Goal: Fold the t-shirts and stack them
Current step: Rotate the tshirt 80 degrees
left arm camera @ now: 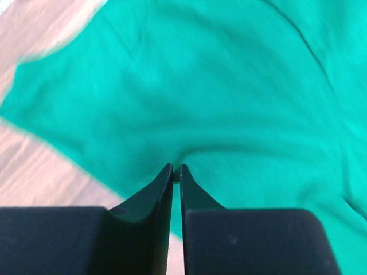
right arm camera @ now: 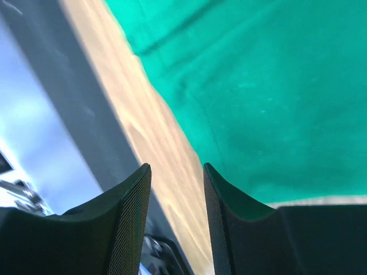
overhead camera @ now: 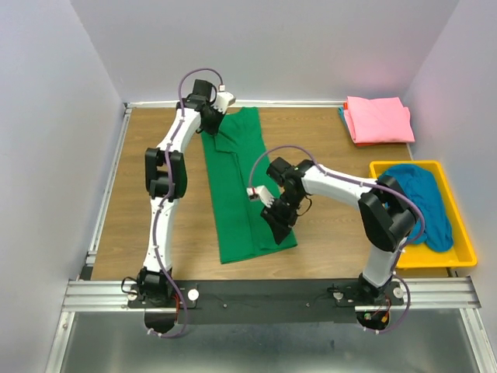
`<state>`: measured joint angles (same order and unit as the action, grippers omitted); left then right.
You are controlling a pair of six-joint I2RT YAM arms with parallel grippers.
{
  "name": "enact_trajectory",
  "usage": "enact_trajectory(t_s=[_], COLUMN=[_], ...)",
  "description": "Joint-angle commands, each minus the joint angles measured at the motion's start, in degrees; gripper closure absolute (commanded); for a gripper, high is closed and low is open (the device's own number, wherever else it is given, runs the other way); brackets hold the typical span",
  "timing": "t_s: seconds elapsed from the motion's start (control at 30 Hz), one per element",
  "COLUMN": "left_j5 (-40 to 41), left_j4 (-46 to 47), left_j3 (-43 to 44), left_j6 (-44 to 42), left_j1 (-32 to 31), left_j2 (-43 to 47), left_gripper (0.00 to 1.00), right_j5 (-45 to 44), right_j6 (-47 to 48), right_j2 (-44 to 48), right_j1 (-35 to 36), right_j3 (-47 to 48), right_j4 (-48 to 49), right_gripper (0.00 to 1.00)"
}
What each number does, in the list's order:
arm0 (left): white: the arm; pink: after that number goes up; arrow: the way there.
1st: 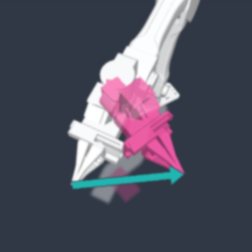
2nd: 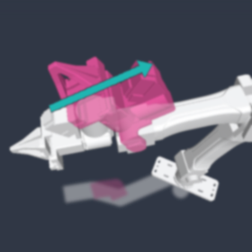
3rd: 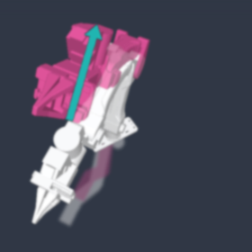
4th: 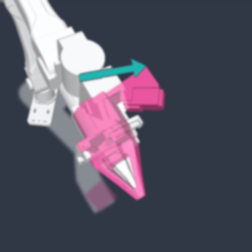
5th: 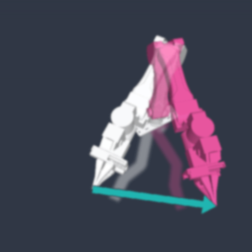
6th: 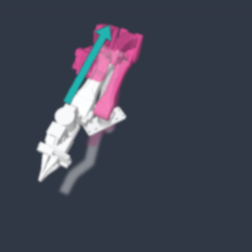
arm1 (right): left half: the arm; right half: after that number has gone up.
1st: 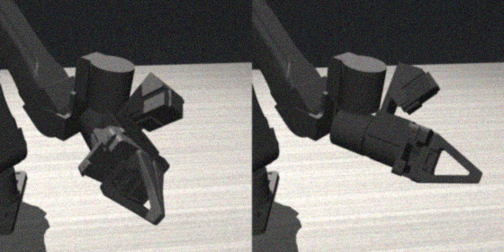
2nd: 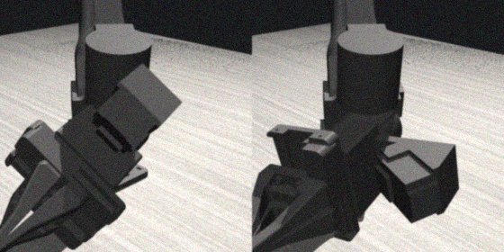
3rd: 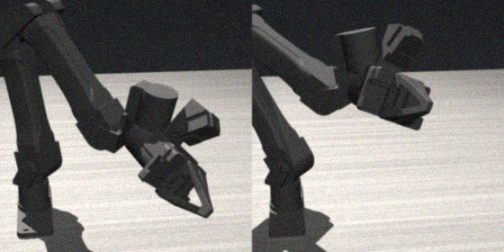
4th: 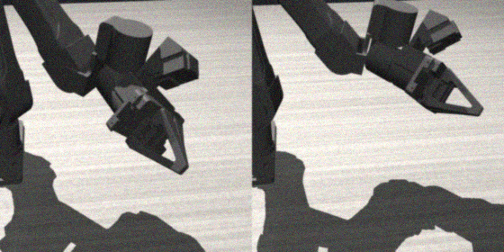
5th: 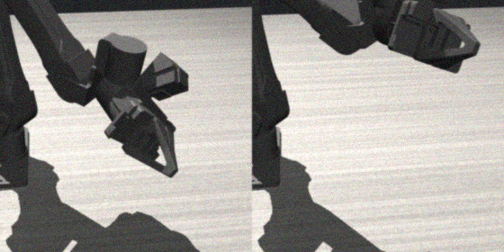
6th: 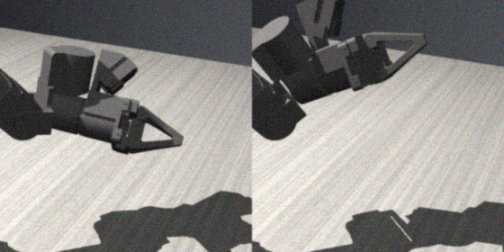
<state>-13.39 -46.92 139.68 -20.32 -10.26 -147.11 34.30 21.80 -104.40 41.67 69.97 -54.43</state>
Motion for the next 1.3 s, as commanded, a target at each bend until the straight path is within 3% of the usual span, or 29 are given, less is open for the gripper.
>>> enact_trajectory(t_s=[0.0, 0.23, 0.37, 0.5, 0.67, 1.0, 1.27], left_j5=[-1.10, -7.08, -10.60, -11.31, -10.96, -8.24, -7.88], left_j4=[9.71, 8.07, 10.08, 12.28, 12.20, 8.77, 2.27], left_j3=[-10.97, -26.88, -35.77, -38.87, -35.10, -23.41, -5.07], left_j6=[0.62, 2.21, 4.05, 5.46, 7.30, 7.66, 6.43], left_j1=[-0.46, -0.46, -0.55, -0.72, -1.08, -1.95, -2.04], left_j2=[14.28, 24.75, 27.22, 26.53, 21.79, 8.95, -2.02], left_gripper=[0.81, 0.81, 0.80, 0.78, 0.77, 0.77, 0.78], right_j5=[7.72, 1.57, -3.53, -5.82, -6.53, -8.11, -8.99], right_j6=[-2.38, -4.75, -7.74, -9.49, -10.99, -12.84, -15.82], right_j2=[2.62, -6.24, -10.90, -15.56, -19.35, -21.20, -21.37], right_j1=[-2.55, -9.76, -12.84, -13.98, -14.25, -14.25, -16.36], right_j3=[7.53, 19.75, 24.85, 30.56, 33.56, 28.38, 28.55], right_j4=[-1.55, 2.12, 6.70, 9.60, 12.68, 18.05, 19.89], right_gripper=[0.51, 0.54, 0.55, 0.55, 0.56, 0.57, 0.56])
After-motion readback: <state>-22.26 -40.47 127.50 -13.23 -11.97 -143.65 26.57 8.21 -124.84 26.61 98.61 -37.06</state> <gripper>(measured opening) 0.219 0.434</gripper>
